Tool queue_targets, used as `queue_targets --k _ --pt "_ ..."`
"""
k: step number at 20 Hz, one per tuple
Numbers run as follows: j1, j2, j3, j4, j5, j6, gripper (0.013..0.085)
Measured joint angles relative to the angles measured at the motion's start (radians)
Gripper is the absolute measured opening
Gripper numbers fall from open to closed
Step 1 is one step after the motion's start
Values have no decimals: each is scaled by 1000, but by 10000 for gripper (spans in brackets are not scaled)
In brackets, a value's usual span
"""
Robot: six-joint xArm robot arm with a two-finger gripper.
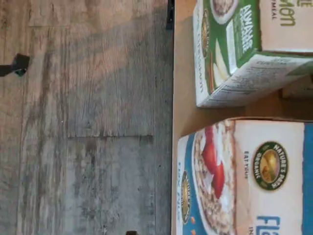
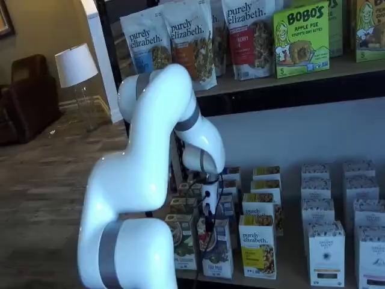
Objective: Pick up the blue and white box that is on the bottom shelf, the second box from the left
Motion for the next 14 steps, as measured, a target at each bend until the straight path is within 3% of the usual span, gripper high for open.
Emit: queue_targets --k 14 --pt "11 108 -135 -38 10 46 850"
